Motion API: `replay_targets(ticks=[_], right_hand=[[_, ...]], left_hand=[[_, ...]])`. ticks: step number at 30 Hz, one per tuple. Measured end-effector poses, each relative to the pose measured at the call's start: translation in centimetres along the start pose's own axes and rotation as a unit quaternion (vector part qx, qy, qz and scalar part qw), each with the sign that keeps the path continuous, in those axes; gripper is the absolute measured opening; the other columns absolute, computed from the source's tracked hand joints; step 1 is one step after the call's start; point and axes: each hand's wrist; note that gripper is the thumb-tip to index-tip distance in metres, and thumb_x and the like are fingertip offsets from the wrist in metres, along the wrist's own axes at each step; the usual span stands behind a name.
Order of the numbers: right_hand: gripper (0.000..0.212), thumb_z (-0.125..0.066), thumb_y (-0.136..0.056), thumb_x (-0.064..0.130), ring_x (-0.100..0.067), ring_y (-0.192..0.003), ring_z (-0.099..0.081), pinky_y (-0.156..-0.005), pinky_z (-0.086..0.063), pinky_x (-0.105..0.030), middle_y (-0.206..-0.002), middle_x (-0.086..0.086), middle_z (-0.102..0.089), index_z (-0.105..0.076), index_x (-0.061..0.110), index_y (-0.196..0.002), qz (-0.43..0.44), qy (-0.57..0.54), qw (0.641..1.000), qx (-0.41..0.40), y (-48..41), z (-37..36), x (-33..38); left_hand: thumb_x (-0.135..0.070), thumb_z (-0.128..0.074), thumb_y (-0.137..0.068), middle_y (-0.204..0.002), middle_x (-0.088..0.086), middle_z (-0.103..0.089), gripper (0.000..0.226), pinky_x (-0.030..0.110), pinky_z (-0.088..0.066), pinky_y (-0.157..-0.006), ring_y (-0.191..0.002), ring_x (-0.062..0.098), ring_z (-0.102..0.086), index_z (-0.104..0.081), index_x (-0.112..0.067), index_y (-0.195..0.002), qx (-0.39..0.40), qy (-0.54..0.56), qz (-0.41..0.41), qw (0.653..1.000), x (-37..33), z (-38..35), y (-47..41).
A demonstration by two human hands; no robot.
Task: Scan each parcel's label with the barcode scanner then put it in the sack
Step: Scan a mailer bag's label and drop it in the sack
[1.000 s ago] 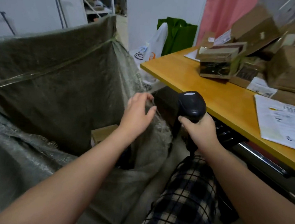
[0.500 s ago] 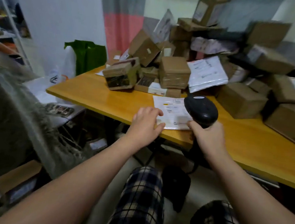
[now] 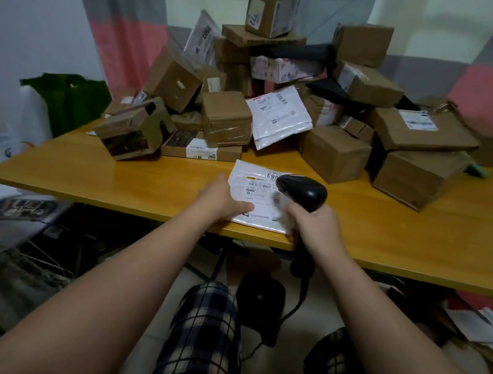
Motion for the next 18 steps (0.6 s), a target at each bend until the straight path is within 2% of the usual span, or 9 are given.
replay_targets(ticks=[3,6,8,11,13,16,18], right_hand=[[0.02,-0.068,-0.084,0.019,-0.022,-0.045,-0.053,-0.052,-0.043,-0.032,-0.049,-0.006,-0.055,-0.062,0.011,-0.067,0.009,-0.009,1.0,-0.002,0.0,-0.3,-0.1],[0.019,-0.069,-0.083,0.018,-0.023,-0.048,-0.057,-0.056,-0.046,-0.036,-0.051,-0.008,-0.057,-0.063,0.009,-0.067,0.019,-0.001,1.0,-0.016,0.1,-0.2,-0.5],[0.019,-0.07,-0.081,0.019,-0.021,-0.053,-0.059,-0.058,-0.046,-0.032,-0.053,-0.004,-0.059,-0.063,0.011,-0.066,0.043,0.019,0.998,-0.03,0.4,-0.1,-0.7],[0.015,-0.077,-0.078,0.024,-0.017,-0.066,-0.064,-0.06,-0.044,-0.026,-0.063,0.003,-0.063,-0.066,0.013,-0.076,0.096,0.039,0.994,-0.042,1.2,-0.1,-0.5],[0.025,-0.079,-0.073,0.033,-0.021,-0.071,-0.067,-0.062,-0.046,-0.025,-0.066,0.004,-0.064,-0.069,0.013,-0.083,0.117,0.016,0.992,-0.05,1.8,-0.5,0.0],[0.051,-0.07,-0.061,0.053,-0.024,-0.07,-0.069,-0.064,-0.052,-0.028,-0.066,0.003,-0.066,-0.071,0.011,-0.09,0.138,-0.03,0.989,-0.05,2.7,-0.9,1.1],[0.057,-0.065,-0.058,0.058,-0.023,-0.068,-0.069,-0.063,-0.052,-0.028,-0.064,0.003,-0.065,-0.071,0.012,-0.089,0.147,-0.031,0.988,-0.044,3.1,-1.1,1.5]], left_hand=[[-0.036,-0.068,-0.087,-0.128,0.013,-0.056,0.06,0.027,-0.039,-0.075,-0.112,0.028,-0.055,-0.047,-0.002,-0.132,-0.008,0.086,0.033,0.996,-0.3,0.8,0.2],[-0.02,-0.067,-0.09,-0.091,0.006,-0.065,0.021,0.02,-0.048,-0.051,-0.072,0.016,-0.06,-0.062,-0.005,-0.104,-0.017,0.274,0.017,0.961,0.3,1.0,0.4],[-0.013,-0.066,-0.09,-0.088,0.006,-0.066,0.009,0.02,-0.053,-0.055,-0.072,0.016,-0.064,-0.062,-0.008,-0.096,-0.054,0.381,-0.019,0.923,0.8,0.7,0.6],[-0.012,-0.065,-0.09,-0.086,-0.002,-0.067,0.01,0.013,-0.051,-0.057,-0.073,0.007,-0.063,-0.062,-0.008,-0.098,-0.124,0.459,-0.078,0.876,1.4,0.3,1.1],[-0.013,-0.066,-0.089,-0.086,-0.005,-0.067,0.01,0.011,-0.05,-0.058,-0.075,0.003,-0.064,-0.062,-0.01,-0.098,-0.145,0.476,-0.089,0.863,1.8,0.1,1.2],[-0.013,-0.068,-0.088,-0.088,-0.001,-0.068,0.009,0.016,-0.053,-0.062,-0.075,0.005,-0.066,-0.061,-0.012,-0.092,-0.156,0.49,-0.098,0.852,2.4,-0.5,1.4],[-0.013,-0.069,-0.087,-0.087,0.0,-0.068,0.01,0.017,-0.054,-0.063,-0.074,0.005,-0.065,-0.059,-0.013,-0.088,-0.166,0.492,-0.1,0.849,2.8,-0.8,1.4]])
Point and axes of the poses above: each hand's wrist, its own y-axis away from the middle knuckle, its own z-axis out of the back of the hand, x = y × z
